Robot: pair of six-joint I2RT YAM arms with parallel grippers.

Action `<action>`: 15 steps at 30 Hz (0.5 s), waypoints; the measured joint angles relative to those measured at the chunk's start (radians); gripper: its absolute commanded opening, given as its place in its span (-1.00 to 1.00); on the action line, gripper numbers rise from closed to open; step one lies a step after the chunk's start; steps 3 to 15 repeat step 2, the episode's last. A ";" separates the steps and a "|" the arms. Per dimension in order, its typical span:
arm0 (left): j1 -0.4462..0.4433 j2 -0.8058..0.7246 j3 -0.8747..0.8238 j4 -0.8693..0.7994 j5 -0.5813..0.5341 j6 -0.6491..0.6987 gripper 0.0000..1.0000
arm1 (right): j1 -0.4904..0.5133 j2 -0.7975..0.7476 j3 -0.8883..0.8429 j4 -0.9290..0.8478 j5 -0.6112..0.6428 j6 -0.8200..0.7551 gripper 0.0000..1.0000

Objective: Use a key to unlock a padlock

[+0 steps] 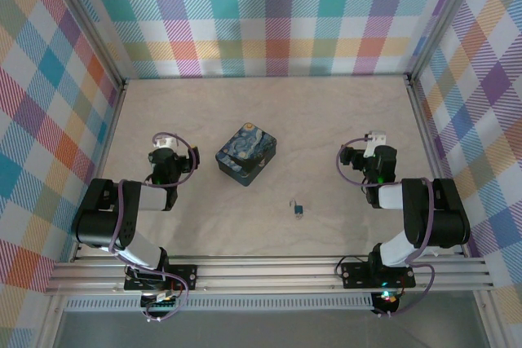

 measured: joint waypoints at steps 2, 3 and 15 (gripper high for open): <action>0.000 0.000 0.000 0.000 0.000 0.000 1.00 | 0.001 0.000 0.002 -0.001 0.000 0.000 0.99; 0.000 0.000 0.000 0.000 0.000 0.000 1.00 | 0.001 0.000 0.002 -0.001 0.000 0.000 0.99; 0.000 0.000 0.000 0.000 0.000 0.000 1.00 | 0.001 0.000 0.002 -0.001 0.000 0.000 0.99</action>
